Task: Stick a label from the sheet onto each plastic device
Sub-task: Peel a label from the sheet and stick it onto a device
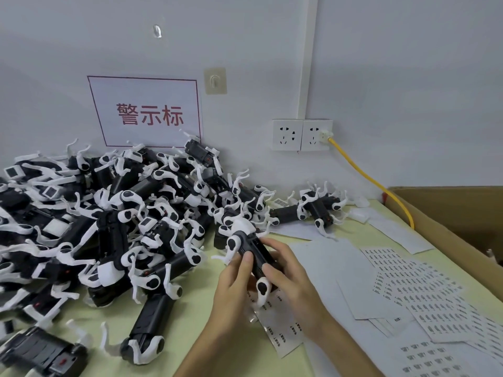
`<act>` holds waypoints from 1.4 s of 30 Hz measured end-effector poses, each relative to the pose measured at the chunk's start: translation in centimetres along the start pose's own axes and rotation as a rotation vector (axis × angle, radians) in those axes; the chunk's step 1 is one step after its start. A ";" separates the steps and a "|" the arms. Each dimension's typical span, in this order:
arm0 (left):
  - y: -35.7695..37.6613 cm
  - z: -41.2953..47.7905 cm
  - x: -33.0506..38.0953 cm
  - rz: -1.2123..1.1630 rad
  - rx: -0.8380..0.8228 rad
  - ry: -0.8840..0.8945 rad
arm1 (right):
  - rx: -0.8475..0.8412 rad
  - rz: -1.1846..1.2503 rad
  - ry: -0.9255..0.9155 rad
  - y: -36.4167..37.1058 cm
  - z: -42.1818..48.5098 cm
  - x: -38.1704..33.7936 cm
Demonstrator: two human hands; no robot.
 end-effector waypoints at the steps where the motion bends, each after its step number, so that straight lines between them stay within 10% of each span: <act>1: 0.0 0.0 -0.1 0.003 0.001 -0.003 | 0.020 0.012 0.015 -0.1 0.1 0.0; 23: 0.5 -0.5 -1.0 0.101 -0.188 0.060 | 0.092 0.225 0.210 -2.2 0.4 -1.0; 42: -0.1 0.1 0.0 -0.290 -0.059 -0.136 | -0.005 0.210 0.164 -1.9 0.5 -0.9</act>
Point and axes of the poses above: each hand's wrist, its own z-axis towards the middle knuckle, its own y-axis out of the palm, x = y × z, the point moved 2 cm from there along z, towards the middle knuckle, and after that the axes turned 4 degrees about y, right-handed, at the moved point
